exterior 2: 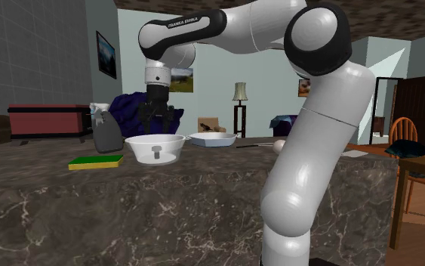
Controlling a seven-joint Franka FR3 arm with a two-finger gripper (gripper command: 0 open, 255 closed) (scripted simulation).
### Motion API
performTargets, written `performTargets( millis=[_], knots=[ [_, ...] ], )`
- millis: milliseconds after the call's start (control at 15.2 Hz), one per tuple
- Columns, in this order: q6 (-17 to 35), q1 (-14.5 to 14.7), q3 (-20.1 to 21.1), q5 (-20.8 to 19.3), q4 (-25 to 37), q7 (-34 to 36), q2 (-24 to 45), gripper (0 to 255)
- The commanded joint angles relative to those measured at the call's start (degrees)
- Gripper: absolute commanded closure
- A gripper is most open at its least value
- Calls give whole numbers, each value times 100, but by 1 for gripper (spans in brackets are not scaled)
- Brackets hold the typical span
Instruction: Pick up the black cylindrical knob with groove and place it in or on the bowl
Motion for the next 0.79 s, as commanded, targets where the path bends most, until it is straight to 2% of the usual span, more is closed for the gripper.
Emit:
performTargets(
  millis=[0, 132, 396, 726],
  knots=[
    [0, 0, 0, 0, 0, 0, 0, 0],
    [0, 0, 0, 0, 0, 0, 0, 0],
    [-730, 0, -28, 10, 902, -11, 173, 0],
    [-730, 0, -28, 10, 902, -11, 173, 0]
  ],
)
